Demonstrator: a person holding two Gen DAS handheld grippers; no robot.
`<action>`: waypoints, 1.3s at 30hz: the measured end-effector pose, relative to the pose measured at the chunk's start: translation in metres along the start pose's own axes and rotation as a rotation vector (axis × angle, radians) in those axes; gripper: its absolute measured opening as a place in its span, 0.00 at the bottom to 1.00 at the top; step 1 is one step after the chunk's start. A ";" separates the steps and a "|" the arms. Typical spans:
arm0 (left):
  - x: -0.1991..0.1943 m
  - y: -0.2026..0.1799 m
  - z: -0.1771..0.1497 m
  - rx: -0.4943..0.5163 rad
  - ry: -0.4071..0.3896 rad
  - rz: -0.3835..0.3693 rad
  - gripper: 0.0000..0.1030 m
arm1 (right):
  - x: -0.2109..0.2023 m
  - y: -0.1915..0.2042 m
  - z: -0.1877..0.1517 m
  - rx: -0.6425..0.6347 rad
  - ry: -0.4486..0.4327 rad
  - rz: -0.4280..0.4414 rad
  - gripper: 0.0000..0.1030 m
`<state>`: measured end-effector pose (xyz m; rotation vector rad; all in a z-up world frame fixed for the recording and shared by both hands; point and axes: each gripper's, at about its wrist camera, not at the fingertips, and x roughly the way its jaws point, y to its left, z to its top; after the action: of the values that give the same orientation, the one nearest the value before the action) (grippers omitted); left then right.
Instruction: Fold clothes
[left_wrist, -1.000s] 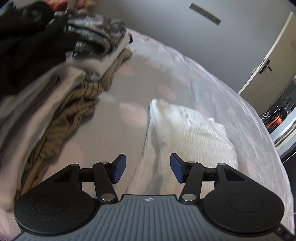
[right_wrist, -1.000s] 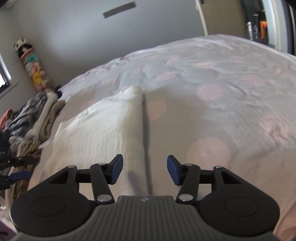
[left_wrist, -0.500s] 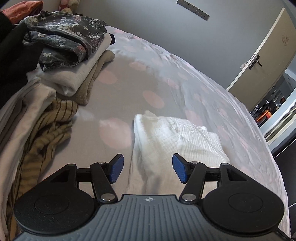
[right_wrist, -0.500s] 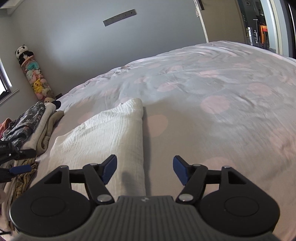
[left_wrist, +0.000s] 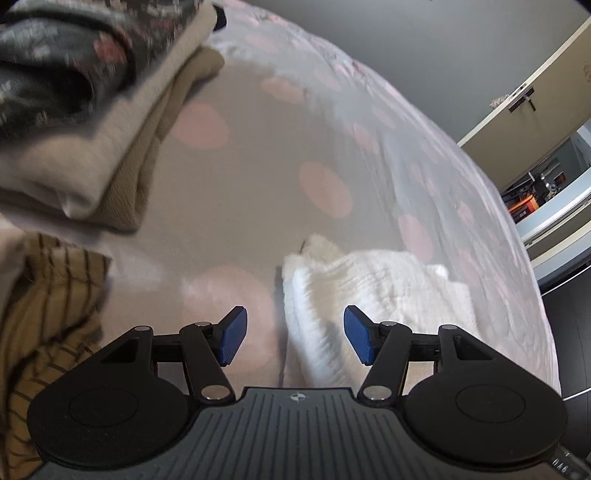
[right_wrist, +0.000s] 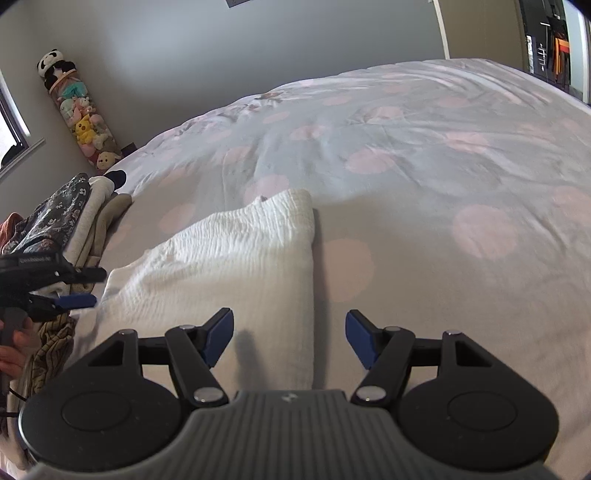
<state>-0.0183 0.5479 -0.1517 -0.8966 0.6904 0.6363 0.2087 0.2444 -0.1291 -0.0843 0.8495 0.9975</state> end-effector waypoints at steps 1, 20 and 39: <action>0.005 -0.001 -0.003 0.010 0.009 0.003 0.53 | 0.002 0.001 0.003 0.001 0.002 0.001 0.68; 0.031 -0.004 -0.019 0.104 0.007 -0.176 0.52 | 0.050 -0.010 0.030 0.084 0.093 -0.002 0.68; 0.049 0.000 -0.015 0.026 0.114 -0.304 0.42 | 0.092 -0.016 0.042 0.222 0.221 0.113 0.55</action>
<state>0.0080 0.5445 -0.1951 -0.9950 0.6460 0.3064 0.2694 0.3180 -0.1664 0.0447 1.1732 1.0049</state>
